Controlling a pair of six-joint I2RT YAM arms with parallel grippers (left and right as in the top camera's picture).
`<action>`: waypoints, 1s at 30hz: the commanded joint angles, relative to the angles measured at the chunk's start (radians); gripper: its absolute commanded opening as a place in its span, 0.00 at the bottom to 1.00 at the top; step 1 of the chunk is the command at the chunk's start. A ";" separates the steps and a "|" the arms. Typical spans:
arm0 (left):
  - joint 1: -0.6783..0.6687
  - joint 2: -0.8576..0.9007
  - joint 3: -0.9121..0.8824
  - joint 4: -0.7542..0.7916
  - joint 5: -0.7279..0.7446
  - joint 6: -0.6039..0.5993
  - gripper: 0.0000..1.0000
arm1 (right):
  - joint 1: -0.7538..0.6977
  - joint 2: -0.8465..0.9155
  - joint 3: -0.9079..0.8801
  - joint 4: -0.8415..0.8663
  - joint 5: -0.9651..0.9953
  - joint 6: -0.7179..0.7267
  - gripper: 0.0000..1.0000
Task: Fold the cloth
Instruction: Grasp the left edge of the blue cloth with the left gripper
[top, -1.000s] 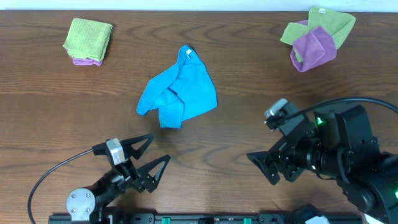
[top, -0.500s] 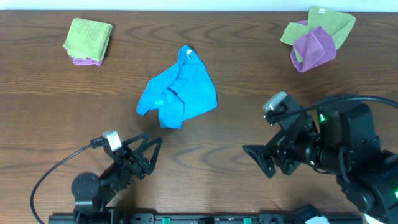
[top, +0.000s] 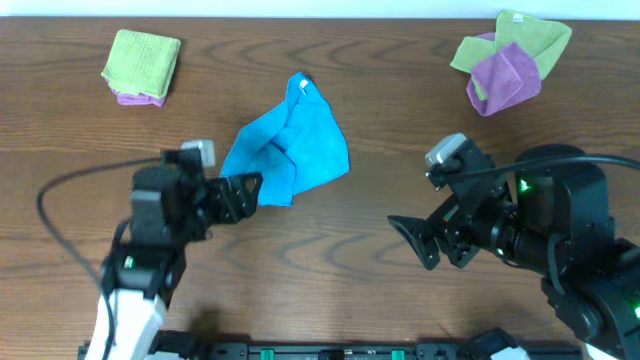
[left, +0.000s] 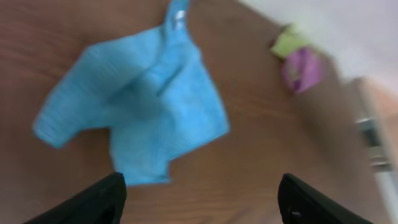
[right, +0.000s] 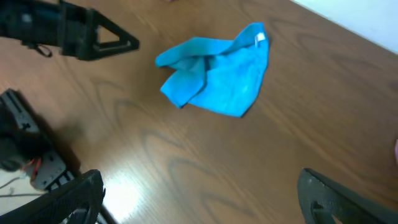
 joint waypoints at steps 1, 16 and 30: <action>-0.071 0.164 0.155 -0.083 -0.243 0.143 0.79 | 0.006 -0.005 -0.002 0.015 0.038 -0.001 0.99; -0.221 0.700 0.338 -0.136 -0.757 0.215 0.78 | 0.005 -0.005 -0.002 0.075 0.219 -0.001 0.98; -0.221 0.751 0.336 -0.069 -0.749 0.216 0.78 | 0.005 0.032 -0.002 0.092 0.218 0.014 0.98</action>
